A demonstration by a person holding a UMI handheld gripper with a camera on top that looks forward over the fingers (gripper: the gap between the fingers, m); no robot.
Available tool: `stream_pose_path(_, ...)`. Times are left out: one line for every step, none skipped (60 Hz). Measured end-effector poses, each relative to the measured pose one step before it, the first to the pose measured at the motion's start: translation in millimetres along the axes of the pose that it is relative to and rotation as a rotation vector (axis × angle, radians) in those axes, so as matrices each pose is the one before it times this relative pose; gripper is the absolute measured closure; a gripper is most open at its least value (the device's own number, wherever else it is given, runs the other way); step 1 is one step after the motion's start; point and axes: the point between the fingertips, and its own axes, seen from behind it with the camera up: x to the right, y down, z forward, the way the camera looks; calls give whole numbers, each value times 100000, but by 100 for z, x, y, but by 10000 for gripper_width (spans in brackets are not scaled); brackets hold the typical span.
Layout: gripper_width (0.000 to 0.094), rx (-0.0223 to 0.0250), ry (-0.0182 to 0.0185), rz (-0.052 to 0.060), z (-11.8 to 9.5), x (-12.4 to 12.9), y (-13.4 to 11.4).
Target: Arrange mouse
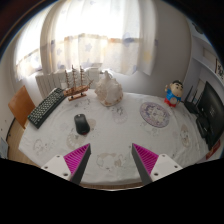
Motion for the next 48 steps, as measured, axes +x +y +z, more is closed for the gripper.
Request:
stream_pose_path(84,-220,201,19,480,-2201,110)
stream_pose_path(86,-216,-271,-80,183,-852,81)
stream_pose_path(86,-198,-291,-172,145,-774,78)
stream_pose_path(85,-152,-287,-121,135,-679,43)
stream_pose_path(86,-135,-259,-90,113,-640,57)
stream_pose_path(86,-32,-222,-61,111,-612,39)
stream_pose_path(85,-77,-228,-77,80,-619,49)
stream_pose_path(86,-124,-277,-90,102,-596,51)
stream_pose_path(85,-220,-329,-208,64,-598,90)
stream_pose_path(85,-234,-365,-232,66,-575,87)
stream_pose_path(85,-208,-335,-169,73,-596,83)
stream_pose_path(84,-185,-329,-87,63,-592,73)
stream_pose_path(86,-202,-338,-55,83,-579,80)
stream_pose_path(85,-224,-386,-41,78,-584,69)
stream_pose_path(85,-269,-470,7,95,-563,100)
stream_pose_path(85,-204,-476,77,102,-573,80)
stream_pose_path(85,-102,-544,139,110,-593,53)
stream_pose_path(83,1,-558,162,122,-557,31)
stream_pose_path(83,136,-533,123,141,-512,10)
stream_pose_path(82,270,-493,49,128,-494,-6)
stream_pose_path(83,416,-467,52,145,-490,-23)
stream_pose_path(81,483,-361,11,145,-436,-56)
stream_pose_path(84,554,-249,3,176,-372,-59)
stream_pose_path(84,564,-116,-63,162,-335,-62)
stream_pose_path(84,677,14,-11,218,-287,-59)
stream_pose_path(84,710,37,46,232,-273,-65)
stream_pose_path(84,804,11,137,221,-254,-77)
stream_pose_path(82,893,-106,156,240,-249,-112)
stream_pose_path(83,933,-169,254,252,-246,-104)
stream_pose_path(82,995,-173,284,280,-228,-124)
stream_pose_path(85,1009,-80,241,309,-176,-100)
stream_pose_path(85,931,72,180,306,-103,-84)
stream_pose_path(84,794,241,162,341,-59,-21)
stream_pose_path(83,670,322,167,372,-7,14)
stream_pose_path(83,645,339,254,385,-5,24)
stream_pose_path(83,725,241,355,414,-13,-9)
stream_pose_path(83,735,121,361,457,-19,-12)
stream_pose_path(83,638,85,259,457,18,7)
stream_pose_path(83,602,86,218,479,21,51)
stream_pose_path(84,585,61,192,485,21,41)
stream_pose_path(85,706,-33,128,480,12,14)
stream_pose_path(85,914,-141,99,503,-10,14)
stream_pose_path(85,978,-241,86,498,-8,-40)
stream_pose_path(84,1008,-368,97,497,-34,-34)
stream_pose_path(84,993,-329,31,511,17,-25)
stream_pose_path(84,900,-158,-17,496,52,-11)
stream_pose_path(84,699,85,-55,514,89,41)
stream_pose_path(83,-4,182,38,514,104,-32)
